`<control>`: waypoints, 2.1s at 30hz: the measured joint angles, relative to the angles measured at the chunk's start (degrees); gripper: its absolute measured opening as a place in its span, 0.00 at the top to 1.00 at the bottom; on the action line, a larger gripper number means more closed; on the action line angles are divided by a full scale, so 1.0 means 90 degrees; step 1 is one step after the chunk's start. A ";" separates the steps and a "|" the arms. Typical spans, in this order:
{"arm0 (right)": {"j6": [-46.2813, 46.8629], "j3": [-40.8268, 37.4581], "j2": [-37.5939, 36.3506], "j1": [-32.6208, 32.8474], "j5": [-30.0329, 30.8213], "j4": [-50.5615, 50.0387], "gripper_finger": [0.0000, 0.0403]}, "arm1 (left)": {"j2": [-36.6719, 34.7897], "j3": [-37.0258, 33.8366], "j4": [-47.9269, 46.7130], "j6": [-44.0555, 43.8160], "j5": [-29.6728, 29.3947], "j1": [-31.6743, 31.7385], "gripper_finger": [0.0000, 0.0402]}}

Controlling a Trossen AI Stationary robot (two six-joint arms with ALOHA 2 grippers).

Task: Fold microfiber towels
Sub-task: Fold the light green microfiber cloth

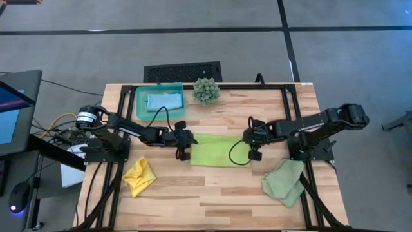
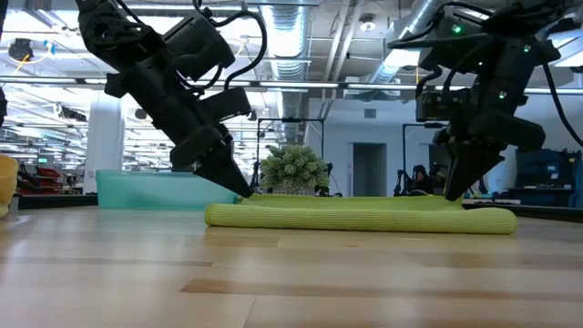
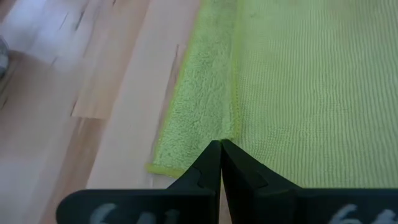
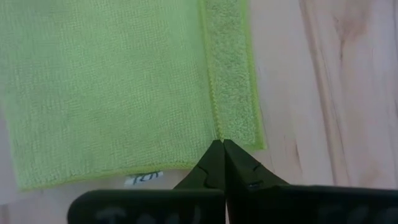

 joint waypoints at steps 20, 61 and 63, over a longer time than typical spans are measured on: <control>-0.0180 0.0007 -0.0147 -0.0456 -0.0111 0.0075 0.98 | -0.0002 0.0602 -0.1423 -0.0822 -0.0505 0.0539 1.00; -0.0641 0.0005 0.0682 -0.1151 -0.0114 0.0852 0.97 | 0.0061 0.0595 -0.1179 -0.0892 -0.0544 0.0782 1.00; -0.0679 0.0005 0.0682 -0.1151 -0.0114 0.0872 0.97 | 0.0061 0.0595 -0.1188 -0.0892 -0.0544 0.0782 1.00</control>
